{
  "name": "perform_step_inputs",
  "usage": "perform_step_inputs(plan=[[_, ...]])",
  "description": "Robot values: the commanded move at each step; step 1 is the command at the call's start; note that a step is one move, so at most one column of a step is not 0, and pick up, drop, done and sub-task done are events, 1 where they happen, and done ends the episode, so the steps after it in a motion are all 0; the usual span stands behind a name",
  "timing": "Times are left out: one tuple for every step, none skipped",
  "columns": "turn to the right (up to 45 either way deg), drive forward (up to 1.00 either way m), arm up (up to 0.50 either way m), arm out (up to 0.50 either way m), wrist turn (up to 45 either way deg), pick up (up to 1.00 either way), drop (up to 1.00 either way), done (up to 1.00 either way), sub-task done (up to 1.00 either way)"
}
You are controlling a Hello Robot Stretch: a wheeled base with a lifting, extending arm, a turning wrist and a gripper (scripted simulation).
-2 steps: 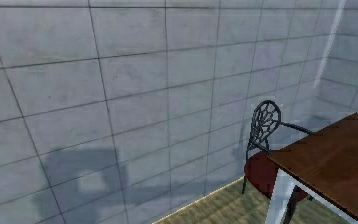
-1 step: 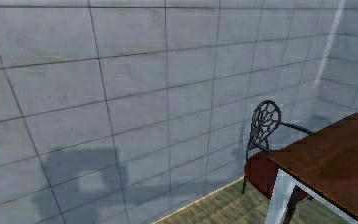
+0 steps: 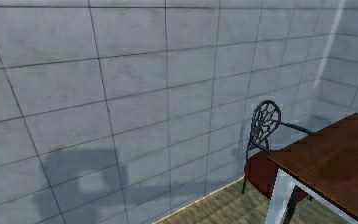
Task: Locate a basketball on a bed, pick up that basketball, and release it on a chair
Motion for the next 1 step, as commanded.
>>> perform_step_inputs(plan=[[0.0, 0.00, 0.00, -0.48, 0.0, 0.00, 0.00, 0.00, 0.00]])
